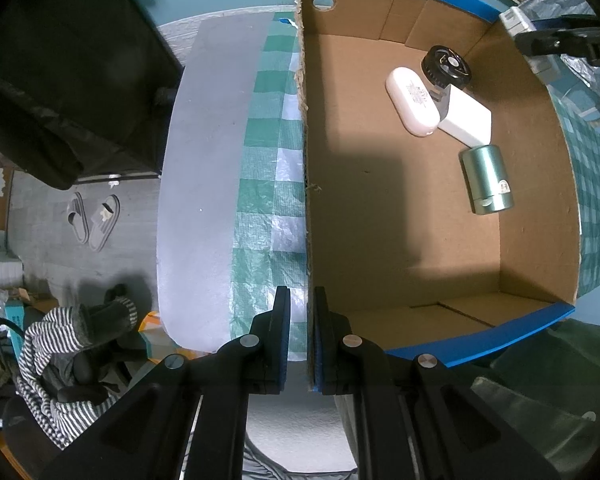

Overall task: Organize rigid objects
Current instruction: 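Carry the octagonal device with the right gripper into the box and release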

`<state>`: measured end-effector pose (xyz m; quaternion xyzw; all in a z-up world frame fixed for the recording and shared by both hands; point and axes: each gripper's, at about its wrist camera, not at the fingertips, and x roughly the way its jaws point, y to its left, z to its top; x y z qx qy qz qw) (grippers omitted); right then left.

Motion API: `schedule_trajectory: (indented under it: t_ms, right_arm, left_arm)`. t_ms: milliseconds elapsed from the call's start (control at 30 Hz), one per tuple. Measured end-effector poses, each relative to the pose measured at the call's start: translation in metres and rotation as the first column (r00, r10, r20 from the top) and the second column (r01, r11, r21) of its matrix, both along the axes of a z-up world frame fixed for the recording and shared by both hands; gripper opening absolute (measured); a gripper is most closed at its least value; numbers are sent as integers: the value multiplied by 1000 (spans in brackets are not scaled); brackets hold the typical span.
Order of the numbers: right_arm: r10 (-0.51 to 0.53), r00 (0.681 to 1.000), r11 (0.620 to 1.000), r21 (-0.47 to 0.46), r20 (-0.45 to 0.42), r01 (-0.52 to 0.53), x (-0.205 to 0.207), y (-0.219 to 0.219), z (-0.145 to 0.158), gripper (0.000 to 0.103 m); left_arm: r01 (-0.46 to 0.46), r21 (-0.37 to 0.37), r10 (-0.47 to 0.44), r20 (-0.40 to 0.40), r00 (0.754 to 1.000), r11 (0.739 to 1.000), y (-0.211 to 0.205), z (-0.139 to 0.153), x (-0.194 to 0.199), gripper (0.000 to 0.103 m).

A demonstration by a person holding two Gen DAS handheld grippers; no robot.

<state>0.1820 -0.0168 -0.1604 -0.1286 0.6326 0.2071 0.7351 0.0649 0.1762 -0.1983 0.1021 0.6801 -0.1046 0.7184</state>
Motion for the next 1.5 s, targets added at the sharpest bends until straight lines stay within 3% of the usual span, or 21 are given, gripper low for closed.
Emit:
schedule_trajectory:
  t_ms: [467,900,1500]
  right_arm:
    - [14,999,1000,-13,-30,-14,-5,4,-21,54]
    - [-27,999,999,-21,20,28,-13,-12,-4,57]
    - [-160,986,987,11,38,160,-38,-55,21,64]
  left_arm:
    - [3,0,-3,1,1000,1000,0,1,0,9]
    - [19,7,-19,1,1000,1000,-3,0,-2,9]
    - [37,8,-37,2,999,999,-4,2,-2,9]
